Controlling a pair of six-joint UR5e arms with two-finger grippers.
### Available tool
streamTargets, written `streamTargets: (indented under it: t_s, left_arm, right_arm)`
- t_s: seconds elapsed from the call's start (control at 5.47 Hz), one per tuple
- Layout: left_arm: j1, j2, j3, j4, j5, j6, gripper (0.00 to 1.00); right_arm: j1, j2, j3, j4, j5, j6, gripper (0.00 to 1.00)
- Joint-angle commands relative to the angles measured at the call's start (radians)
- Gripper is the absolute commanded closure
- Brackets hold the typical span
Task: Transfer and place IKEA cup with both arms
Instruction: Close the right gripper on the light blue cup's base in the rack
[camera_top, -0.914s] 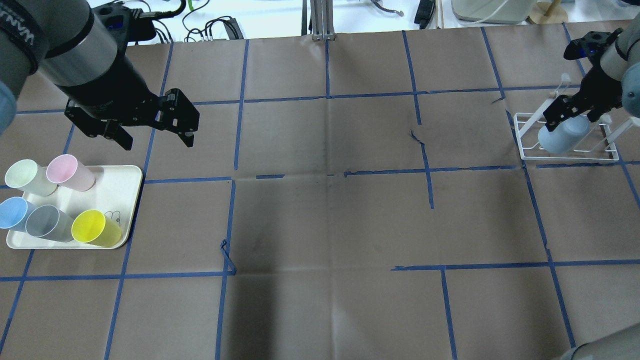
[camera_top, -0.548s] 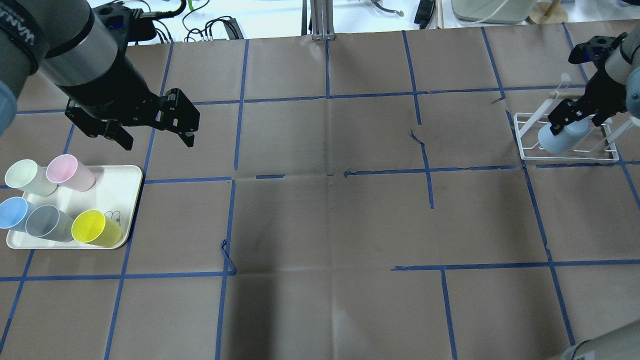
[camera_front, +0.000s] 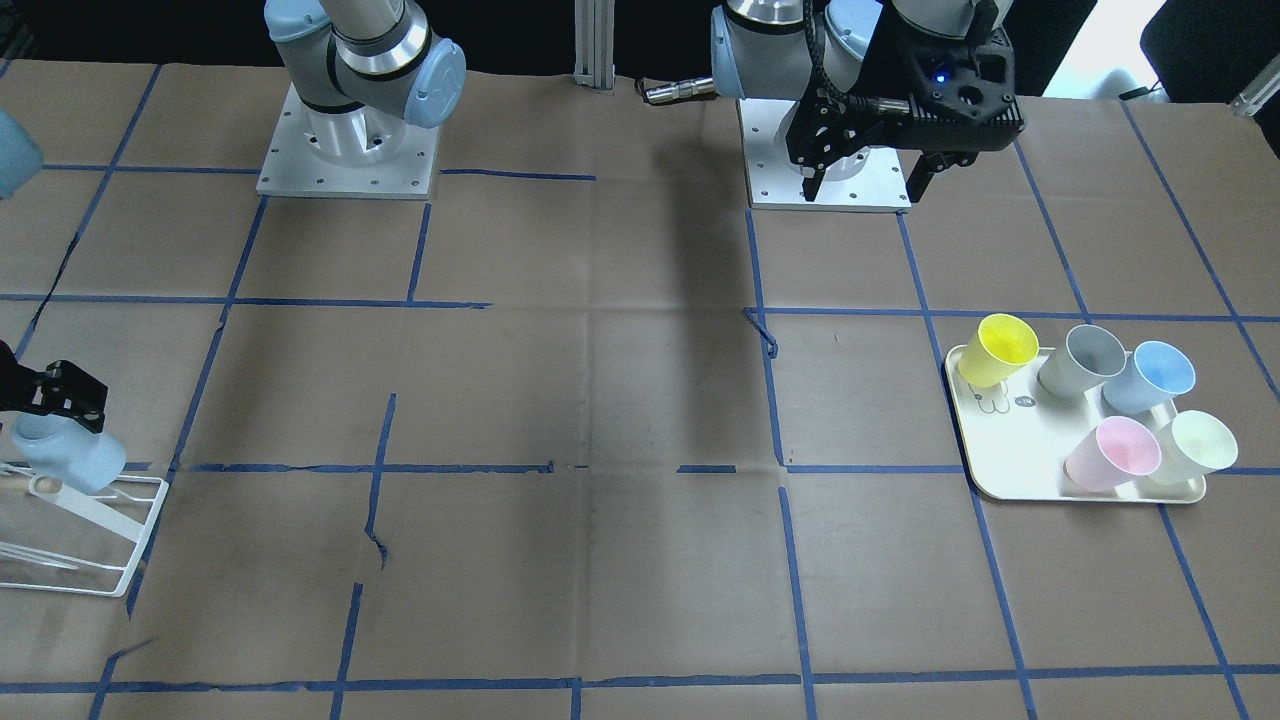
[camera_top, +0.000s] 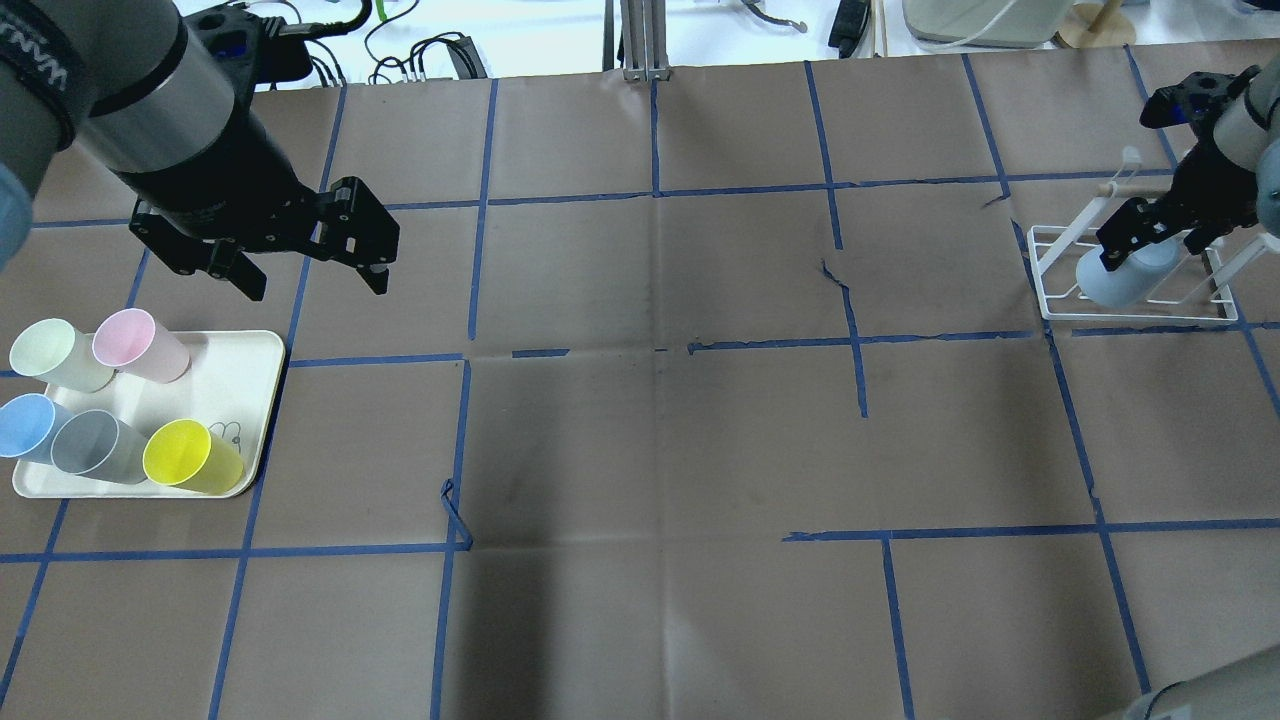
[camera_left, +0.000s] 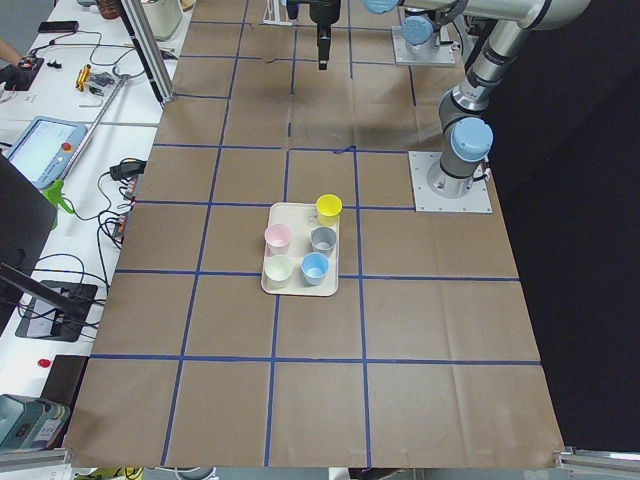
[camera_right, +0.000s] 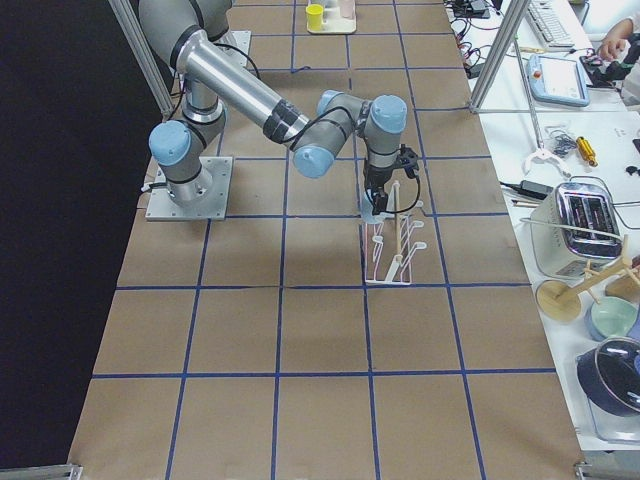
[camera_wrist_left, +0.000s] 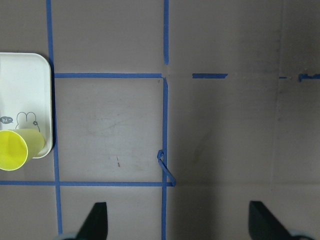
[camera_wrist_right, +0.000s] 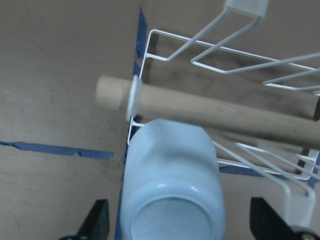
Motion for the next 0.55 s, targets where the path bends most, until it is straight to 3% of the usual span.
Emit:
streamTargets:
  t_s: [0.0, 0.18, 0.37]
  left_arm:
    - [0.0, -0.001, 0.0, 0.0, 0.0, 0.0, 0.01]
    - [0.0, -0.001, 0.002, 0.0, 0.0, 0.002, 0.02]
    - [0.0, -0.001, 0.002, 0.0, 0.0, 0.002, 0.01]
  right_arm:
    - [0.0, -0.004, 0.013, 0.0, -0.008, 0.001, 0.22]
    - [0.0, -0.004, 0.009, 0.003, -0.007, -0.001, 0.41]
    - [0.0, -0.005, 0.003, 0.007, -0.005, -0.001, 0.45]
